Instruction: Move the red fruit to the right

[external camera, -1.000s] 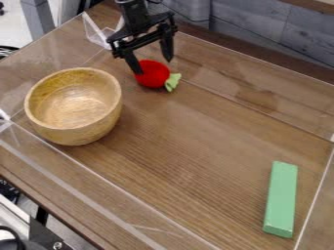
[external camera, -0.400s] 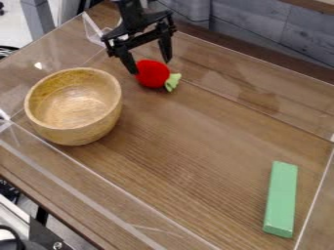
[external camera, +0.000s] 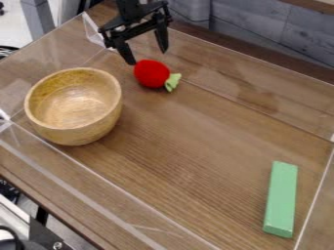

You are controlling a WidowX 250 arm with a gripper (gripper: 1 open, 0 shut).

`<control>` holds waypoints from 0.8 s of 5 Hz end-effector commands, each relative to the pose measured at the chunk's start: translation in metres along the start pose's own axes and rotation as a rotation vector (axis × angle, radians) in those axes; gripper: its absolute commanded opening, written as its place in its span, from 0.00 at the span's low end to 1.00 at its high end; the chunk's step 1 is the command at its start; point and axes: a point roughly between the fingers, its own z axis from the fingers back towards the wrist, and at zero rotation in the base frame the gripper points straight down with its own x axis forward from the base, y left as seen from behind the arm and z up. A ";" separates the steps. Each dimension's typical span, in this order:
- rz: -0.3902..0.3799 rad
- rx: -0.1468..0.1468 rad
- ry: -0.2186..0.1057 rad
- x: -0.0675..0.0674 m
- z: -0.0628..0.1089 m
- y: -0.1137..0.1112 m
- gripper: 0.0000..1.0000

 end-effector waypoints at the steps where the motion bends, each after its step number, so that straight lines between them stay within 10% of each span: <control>1: 0.005 -0.022 -0.059 0.004 0.016 -0.011 1.00; 4: 0.033 0.058 -0.107 -0.011 -0.008 -0.018 1.00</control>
